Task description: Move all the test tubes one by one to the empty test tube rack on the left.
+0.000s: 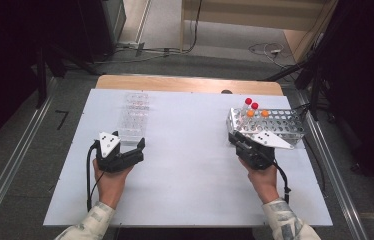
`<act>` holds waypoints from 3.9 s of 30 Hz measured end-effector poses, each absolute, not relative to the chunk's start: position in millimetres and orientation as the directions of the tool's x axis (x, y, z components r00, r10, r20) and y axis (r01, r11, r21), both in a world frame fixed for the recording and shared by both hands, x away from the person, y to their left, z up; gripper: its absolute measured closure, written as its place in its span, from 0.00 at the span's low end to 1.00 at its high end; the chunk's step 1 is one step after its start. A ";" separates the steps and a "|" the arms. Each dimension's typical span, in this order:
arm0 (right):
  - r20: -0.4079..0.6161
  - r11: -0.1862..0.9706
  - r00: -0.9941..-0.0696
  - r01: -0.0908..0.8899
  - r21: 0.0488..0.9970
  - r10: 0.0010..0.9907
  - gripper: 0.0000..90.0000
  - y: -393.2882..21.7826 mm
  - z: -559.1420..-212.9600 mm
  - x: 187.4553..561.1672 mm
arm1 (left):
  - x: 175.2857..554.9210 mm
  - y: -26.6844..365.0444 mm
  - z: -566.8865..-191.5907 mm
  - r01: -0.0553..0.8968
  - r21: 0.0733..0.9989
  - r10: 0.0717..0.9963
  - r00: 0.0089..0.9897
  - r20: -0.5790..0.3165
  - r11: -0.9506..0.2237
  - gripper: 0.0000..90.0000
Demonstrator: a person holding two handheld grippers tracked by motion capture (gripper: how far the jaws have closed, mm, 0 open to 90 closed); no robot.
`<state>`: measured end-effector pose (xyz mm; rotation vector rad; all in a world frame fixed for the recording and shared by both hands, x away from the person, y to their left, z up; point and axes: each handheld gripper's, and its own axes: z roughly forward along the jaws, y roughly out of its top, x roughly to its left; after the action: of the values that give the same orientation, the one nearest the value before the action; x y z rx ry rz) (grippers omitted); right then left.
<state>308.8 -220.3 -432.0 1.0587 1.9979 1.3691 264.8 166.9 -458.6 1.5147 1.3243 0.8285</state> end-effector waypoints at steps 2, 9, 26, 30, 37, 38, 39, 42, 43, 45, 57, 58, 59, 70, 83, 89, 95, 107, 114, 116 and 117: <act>0.032 0.197 -0.585 0.323 0.926 0.810 0.82 -215.0 -432.6 308.5 | 268.0 161.5 -457.0 0.354 0.935 0.976 0.202 -0.082 0.005 0.13; 0.009 0.252 -0.647 0.309 0.917 0.762 0.82 -176.1 -439.5 307.4 | 278.8 135.6 -445.3 0.388 0.921 0.937 0.331 -0.106 -0.033 0.15; -0.003 0.302 -0.723 0.284 0.910 0.691 0.82 -101.7 -446.7 306.9 | 283.5 95.7 -416.9 0.345 0.935 0.817 0.560 -0.135 -0.081 0.42; -0.019 0.321 -0.742 0.266 0.909 0.670 0.82 -83.8 -446.6 304.0 | 285.4 97.9 -417.8 0.360 0.929 0.809 0.569 -0.145 -0.087 0.53; -0.030 0.327 -0.748 0.254 0.910 0.663 0.82 -71.6 -447.6 303.0 | 285.5 101.4 -419.0 0.373 0.922 0.811 0.568 -0.138 -0.105 0.68; -0.026 0.324 -0.748 0.256 0.911 0.664 0.82 -71.4 -447.8 303.4 | 285.7 101.7 -419.5 0.377 0.920 0.811 0.568 -0.142 -0.103 0.69; -0.022 0.322 -0.747 0.260 0.910 0.665 0.82 -71.2 -448.1 303.5 | 286.0 102.3 -419.9 0.384 0.918 0.813 0.564 -0.146 -0.102 0.71; -0.026 0.322 -0.746 0.255 0.912 0.665 0.82 -71.6 -447.8 303.5 | 287.3 103.4 -421.0 0.392 0.914 0.815 0.559 -0.151 -0.100 0.75; -0.027 0.320 -0.746 0.252 0.913 0.665 0.82 -71.6 -447.5 303.3 | 287.9 103.6 -421.6 0.398 0.912 0.815 0.557 -0.158 -0.096 0.76; -0.031 0.322 -0.745 0.250 0.913 0.667 0.82 -71.6 -446.9 302.9 | 289.1 104.8 -422.6 0.412 0.907 0.815 0.553 -0.175 -0.085 0.79; -0.041 0.339 -0.751 0.248 0.908 0.659 0.81 -71.3 -448.9 304.3 | 290.7 105.3 -424.9 0.408 0.907 0.816 0.556 -0.157 -0.103 0.86; -0.027 0.333 -0.752 0.259 0.907 0.659 0.80 -71.8 -449.3 305.5 | 290.7 104.9 -425.0 0.405 0.908 0.816 0.557 -0.153 -0.107 0.86; -0.017 0.329 -0.755 0.265 0.906 0.655 0.79 -72.4 -449.2 305.8 | 290.5 104.6 -425.0 0.405 0.908 0.817 0.556 -0.151 -0.107 0.86; 0.015 0.360 -0.779 0.307 0.881 0.627 0.44 -90.9 -446.6 308.3 | 295.1 115.4 -424.6 0.407 0.910 0.835 0.527 -0.159 -0.083 0.86; 0.052 0.359 -0.755 0.370 0.857 0.654 0.33 -127.6 -449.0 305.5 | 328.4 131.7 -406.5 0.424 0.905 0.864 0.470 -0.180 -0.042 0.86; 0.048 0.351 -0.740 0.374 0.858 0.671 0.31 -143.0 -447.2 303.2 | 338.5 144.5 -395.2 0.420 0.907 0.883 0.434 -0.180 -0.021 0.86; 0.064 0.324 -0.714 0.393 0.861 0.697 0.26 -156.4 -446.8 305.4 | 343.8 151.5 -389.4 0.415 0.909 0.895 0.413 -0.167 -0.022 0.86; 0.068 0.321 -0.695 0.414 0.852 0.716 0.20 -165.1 -447.2 305.6 | 344.8 166.3 -381.3 0.395 0.918 0.919 0.368 -0.141 -0.017 0.86; 0.067 0.310 -0.675 0.421 0.853 0.735 0.21 -174.6 -447.6 305.8 | 346.0 180.9 -377.3 0.380 0.925 0.939 0.320 -0.123 -0.008 0.86; 0.067 0.305 -0.671 0.420 0.855 0.738 0.21 -177.2 -447.3 306.2 | 346.5 184.0 -378.2 0.380 0.925 0.946 0.306 -0.106 -0.019 0.86; 0.067 0.302 -0.670 0.419 0.856 0.739 0.21 -178.0 -447.1 306.5 | 346.9 185.0 -379.1 0.380 0.925 0.949 0.299 -0.096 -0.026 0.86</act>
<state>306.5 -178.0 -447.1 1.0421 2.2357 1.3122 346.9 185.0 -379.1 1.5909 1.2481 0.7316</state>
